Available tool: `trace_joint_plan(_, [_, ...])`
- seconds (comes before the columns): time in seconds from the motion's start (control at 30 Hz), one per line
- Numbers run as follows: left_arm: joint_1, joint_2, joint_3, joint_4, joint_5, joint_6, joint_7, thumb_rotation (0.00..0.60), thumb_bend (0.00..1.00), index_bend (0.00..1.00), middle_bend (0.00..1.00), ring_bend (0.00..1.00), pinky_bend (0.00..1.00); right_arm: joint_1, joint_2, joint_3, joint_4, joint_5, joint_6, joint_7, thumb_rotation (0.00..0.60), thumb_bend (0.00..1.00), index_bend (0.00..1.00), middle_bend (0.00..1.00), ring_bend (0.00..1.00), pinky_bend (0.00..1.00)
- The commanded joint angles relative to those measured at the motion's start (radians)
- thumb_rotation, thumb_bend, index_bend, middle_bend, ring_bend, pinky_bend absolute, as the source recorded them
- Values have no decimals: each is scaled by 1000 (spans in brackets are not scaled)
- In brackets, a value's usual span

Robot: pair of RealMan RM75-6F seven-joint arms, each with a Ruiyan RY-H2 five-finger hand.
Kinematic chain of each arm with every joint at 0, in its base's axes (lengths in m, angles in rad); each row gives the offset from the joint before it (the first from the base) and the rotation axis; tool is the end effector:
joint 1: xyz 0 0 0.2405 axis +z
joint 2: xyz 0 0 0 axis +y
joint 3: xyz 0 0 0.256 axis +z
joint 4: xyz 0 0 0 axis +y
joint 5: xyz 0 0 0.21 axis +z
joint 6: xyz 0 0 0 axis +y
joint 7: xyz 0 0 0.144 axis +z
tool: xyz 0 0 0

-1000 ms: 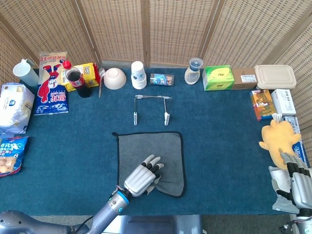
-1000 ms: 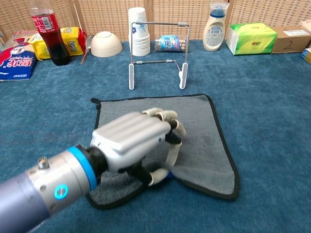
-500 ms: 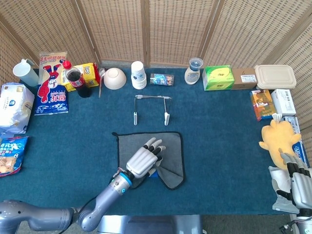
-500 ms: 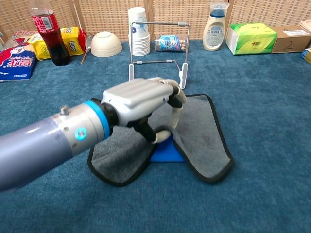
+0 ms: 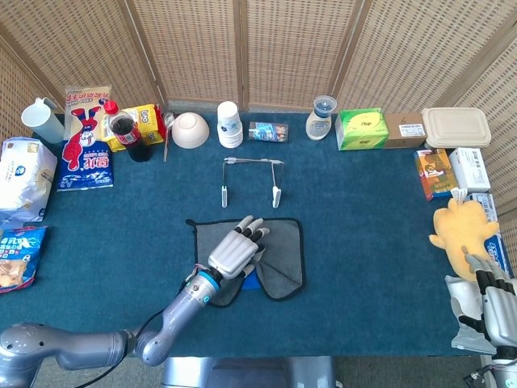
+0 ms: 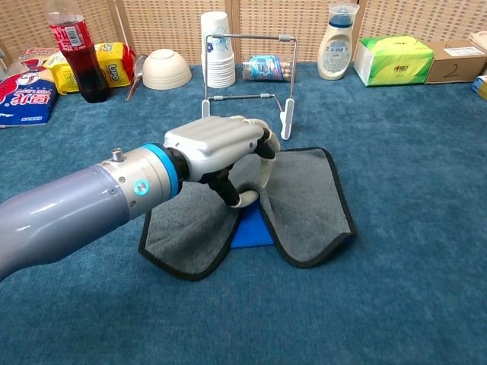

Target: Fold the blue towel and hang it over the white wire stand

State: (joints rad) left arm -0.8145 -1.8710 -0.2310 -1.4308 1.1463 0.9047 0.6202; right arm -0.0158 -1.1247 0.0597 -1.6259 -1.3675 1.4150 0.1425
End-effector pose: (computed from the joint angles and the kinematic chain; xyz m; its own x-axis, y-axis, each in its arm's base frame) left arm -0.0518 0.2978 -0.1079 0.5151 0.2472 0.8207 0.7507 -0.5922 -0.2929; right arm -0.3447 -0.1476 0.1550 0.2168 -0.0673 0.9739 -0.9478 0.2245 0.2265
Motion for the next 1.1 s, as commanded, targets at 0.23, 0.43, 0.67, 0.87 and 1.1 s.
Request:
trace_joint_plan(0.23, [-44,-24,-28,74,-26,-9,-25,600,261,597,186,0,0,-4,1,-1,1,4,1,1,600,362,78,113,37,0])
trace_joint_plan(0.43, [-68,-44,-39,133,-39,-12,-42,600,261,592,184,0,0,-4,5,1,-1,7,0,-1,600,363,78,113,37,0])
trace_joint_plan(0.67, [-99,-67,-52,205,-47,-18,-61,600,261,592,184,0,0,-5,10,3,-5,12,0,-6,600,364,78,113,37,0])
trace_joint_plan(0.87, [-124,-87,-58,261,-49,-28,-79,600,261,591,184,0,0,-7,12,4,-9,19,-1,-11,600,363,78,113,37,0])
trace_joint_plan(1.1, [-145,-105,-63,307,-58,-37,-93,600,262,588,184,0,0,-7,14,6,-10,25,-3,-13,600,362,78,113,37,0])
